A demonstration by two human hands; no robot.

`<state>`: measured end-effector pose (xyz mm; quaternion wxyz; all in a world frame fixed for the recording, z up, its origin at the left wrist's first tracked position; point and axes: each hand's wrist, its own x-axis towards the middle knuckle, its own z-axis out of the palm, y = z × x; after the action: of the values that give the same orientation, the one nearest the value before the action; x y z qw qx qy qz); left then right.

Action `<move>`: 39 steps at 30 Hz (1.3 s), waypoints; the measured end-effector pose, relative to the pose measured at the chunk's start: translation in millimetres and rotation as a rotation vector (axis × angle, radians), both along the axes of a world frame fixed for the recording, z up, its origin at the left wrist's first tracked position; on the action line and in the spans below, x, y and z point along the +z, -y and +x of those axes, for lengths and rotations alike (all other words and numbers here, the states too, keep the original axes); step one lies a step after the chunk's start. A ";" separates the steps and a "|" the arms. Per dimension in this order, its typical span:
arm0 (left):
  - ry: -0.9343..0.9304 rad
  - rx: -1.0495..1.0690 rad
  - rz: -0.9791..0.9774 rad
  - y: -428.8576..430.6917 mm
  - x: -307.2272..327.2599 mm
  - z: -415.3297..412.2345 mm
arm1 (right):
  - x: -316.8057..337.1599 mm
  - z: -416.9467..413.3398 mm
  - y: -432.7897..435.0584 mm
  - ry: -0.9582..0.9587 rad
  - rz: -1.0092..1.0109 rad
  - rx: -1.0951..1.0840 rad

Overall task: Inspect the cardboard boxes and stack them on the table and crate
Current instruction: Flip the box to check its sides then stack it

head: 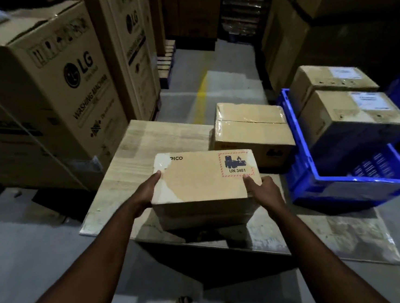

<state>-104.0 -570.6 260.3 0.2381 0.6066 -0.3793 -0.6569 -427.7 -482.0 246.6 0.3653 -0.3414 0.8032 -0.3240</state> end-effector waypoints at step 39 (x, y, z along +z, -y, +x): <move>0.404 0.049 -0.264 20.9 -3.5 -26.8 | 12.1 -9.3 51.7 0.062 -0.069 0.068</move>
<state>-130.8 -591.5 256.8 0.2507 0.6983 -0.4868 -0.4609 -437.0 -533.7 258.7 0.3889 -0.3704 0.7677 -0.3495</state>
